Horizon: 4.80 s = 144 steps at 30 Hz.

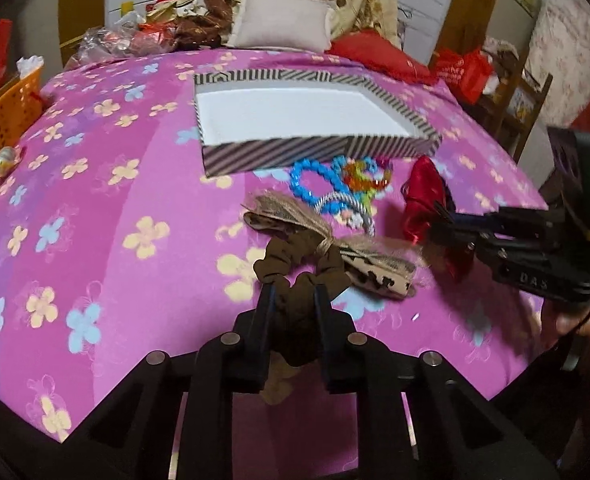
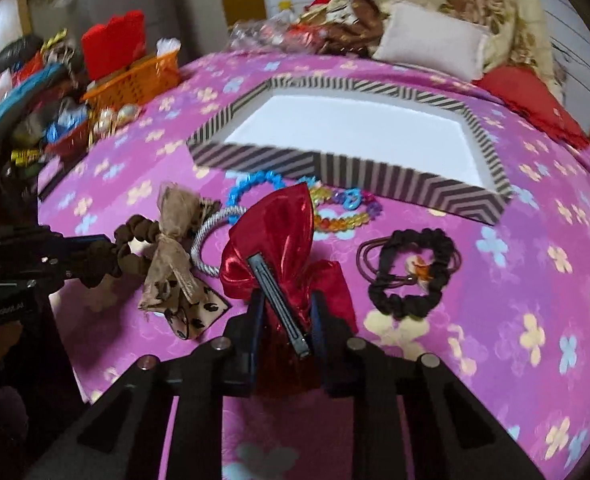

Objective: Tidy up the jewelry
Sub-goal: 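Grasp the red hair bow with the right tool while the left tool grasps the leopard bow, then carry the red bow with the right tool while the left tool carries the leopard bow into the box, then open both tools to release the two bows inside the box, then withdraw both tools and move toward the bracelets and black hair tie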

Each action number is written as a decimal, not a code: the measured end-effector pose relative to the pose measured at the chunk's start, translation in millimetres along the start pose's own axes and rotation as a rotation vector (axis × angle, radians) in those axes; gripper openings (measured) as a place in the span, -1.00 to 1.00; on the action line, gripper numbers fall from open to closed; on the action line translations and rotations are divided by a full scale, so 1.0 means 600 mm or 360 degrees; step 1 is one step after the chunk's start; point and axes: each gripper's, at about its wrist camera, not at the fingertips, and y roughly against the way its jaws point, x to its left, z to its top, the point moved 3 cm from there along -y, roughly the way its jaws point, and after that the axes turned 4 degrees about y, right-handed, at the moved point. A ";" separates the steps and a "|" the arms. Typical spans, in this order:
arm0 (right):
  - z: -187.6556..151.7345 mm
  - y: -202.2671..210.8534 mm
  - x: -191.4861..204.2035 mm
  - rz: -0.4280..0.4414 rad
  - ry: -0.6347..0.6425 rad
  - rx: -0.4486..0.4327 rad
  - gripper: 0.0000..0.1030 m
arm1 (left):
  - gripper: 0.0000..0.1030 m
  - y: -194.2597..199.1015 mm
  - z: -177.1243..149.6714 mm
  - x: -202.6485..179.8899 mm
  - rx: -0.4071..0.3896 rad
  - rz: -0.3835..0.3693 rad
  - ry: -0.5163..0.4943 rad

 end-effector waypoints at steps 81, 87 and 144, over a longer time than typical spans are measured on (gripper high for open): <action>0.186 -0.125 -0.185 -0.0293 -0.0411 0.0037 0.14 | -0.31 -0.163 0.262 0.061 -0.0112 0.0253 0.0160; 0.177 -0.070 -0.164 -0.0281 -0.0431 -0.0061 0.22 | -0.27 -0.118 0.258 0.045 -0.0193 0.0285 0.0139; -0.018 0.062 -0.065 -0.0396 -0.0458 -0.0050 0.53 | -0.27 -0.018 0.059 -0.044 -0.0107 0.0279 0.0127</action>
